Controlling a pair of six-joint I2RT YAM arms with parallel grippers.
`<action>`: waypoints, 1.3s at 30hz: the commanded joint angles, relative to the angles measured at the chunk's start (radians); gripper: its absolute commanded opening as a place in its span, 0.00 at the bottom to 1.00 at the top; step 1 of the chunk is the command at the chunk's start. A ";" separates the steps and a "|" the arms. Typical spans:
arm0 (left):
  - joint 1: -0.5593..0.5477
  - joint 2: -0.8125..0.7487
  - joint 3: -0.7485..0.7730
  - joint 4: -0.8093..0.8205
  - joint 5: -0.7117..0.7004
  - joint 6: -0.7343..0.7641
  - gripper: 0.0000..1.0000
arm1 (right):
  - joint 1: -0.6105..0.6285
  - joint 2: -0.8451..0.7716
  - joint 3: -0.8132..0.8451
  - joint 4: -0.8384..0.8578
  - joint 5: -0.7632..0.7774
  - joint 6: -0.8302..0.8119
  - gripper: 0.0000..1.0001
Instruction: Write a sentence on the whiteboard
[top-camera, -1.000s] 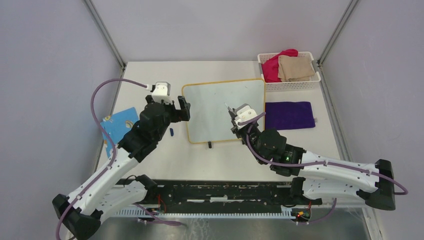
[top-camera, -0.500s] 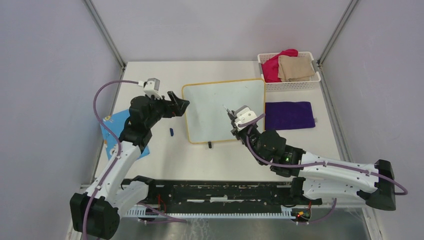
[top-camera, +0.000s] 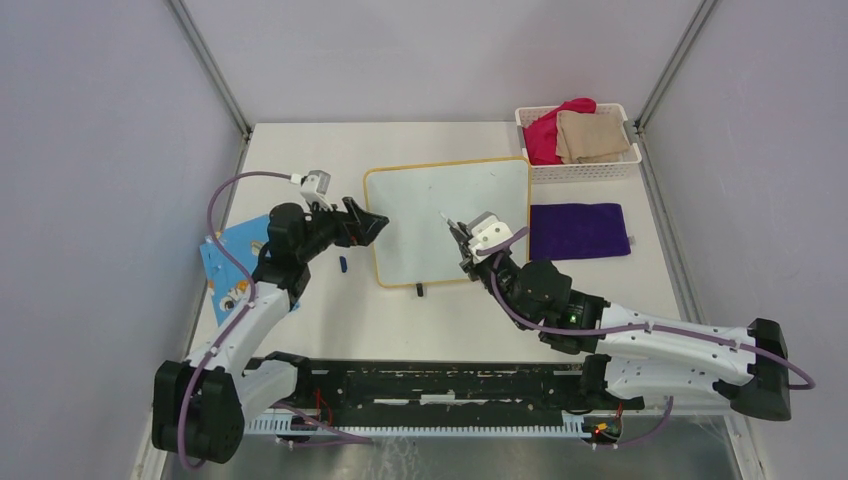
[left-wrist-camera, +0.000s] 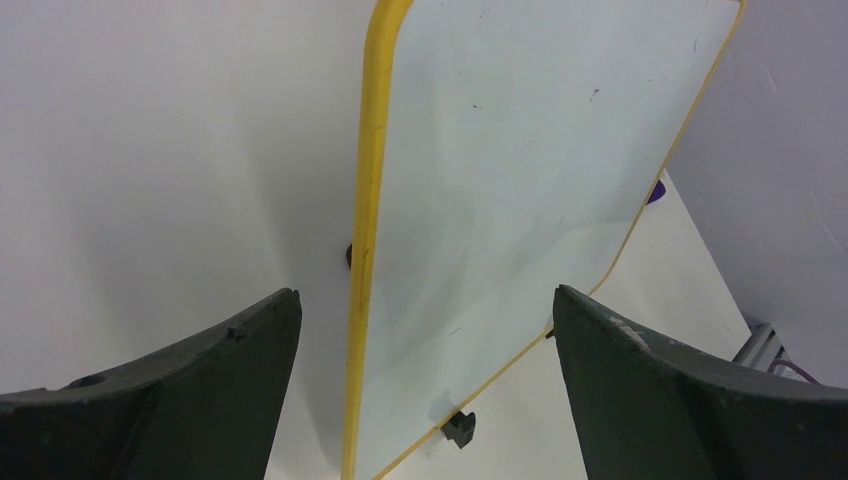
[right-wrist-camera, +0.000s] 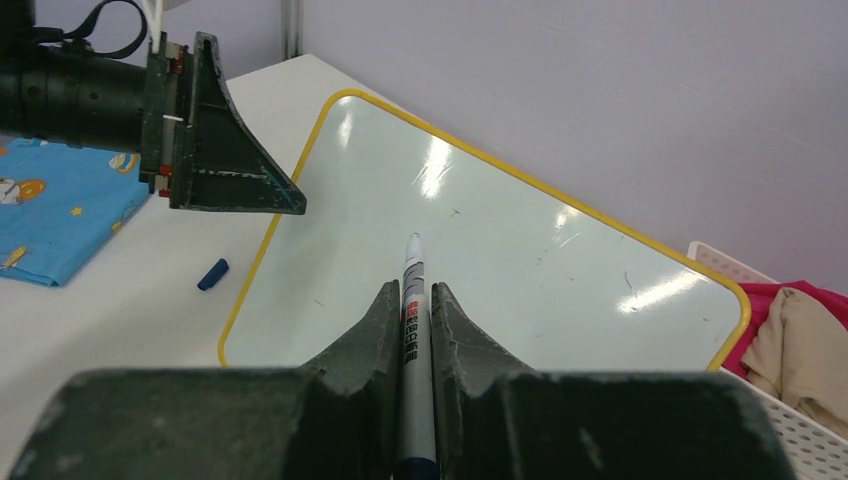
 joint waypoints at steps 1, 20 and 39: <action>0.004 0.077 -0.009 0.149 0.091 0.006 1.00 | 0.004 0.021 0.018 0.065 -0.046 0.026 0.00; 0.066 0.332 -0.065 0.454 0.417 -0.047 0.88 | 0.004 0.049 0.028 0.091 -0.143 0.056 0.00; 0.082 0.465 -0.099 0.622 0.468 -0.095 0.69 | 0.004 0.165 0.052 0.163 -0.096 0.087 0.00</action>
